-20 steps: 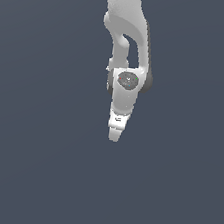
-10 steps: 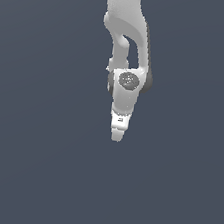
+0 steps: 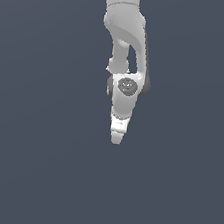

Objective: Pick up the object and move it to a goal position.

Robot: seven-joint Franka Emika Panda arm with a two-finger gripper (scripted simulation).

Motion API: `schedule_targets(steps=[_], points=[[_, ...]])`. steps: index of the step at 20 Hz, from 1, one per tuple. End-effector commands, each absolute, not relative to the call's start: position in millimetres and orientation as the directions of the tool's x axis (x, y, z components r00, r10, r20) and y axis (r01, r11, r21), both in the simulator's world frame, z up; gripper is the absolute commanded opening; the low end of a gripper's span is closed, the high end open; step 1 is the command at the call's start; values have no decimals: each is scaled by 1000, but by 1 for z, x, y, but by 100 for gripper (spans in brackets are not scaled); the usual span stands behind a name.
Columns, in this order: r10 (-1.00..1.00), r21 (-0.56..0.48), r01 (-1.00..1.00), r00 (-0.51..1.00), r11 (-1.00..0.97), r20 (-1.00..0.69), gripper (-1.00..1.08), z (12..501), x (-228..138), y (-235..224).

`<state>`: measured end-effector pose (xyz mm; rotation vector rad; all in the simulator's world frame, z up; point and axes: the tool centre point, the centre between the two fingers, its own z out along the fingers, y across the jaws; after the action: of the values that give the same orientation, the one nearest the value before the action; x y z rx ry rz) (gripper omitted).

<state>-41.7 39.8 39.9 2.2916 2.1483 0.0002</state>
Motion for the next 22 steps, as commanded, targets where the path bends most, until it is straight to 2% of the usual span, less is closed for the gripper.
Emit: schedule_targets(steps=[1, 8, 9, 22], points=[[998, 0, 998, 63, -63, 0, 100, 27, -42, 40], [998, 0, 998, 62, -62, 0, 100, 13, -42, 40], [998, 0, 998, 62, -62, 0, -100, 13, -42, 40], [998, 0, 998, 62, -62, 0, -100, 16, -41, 42]])
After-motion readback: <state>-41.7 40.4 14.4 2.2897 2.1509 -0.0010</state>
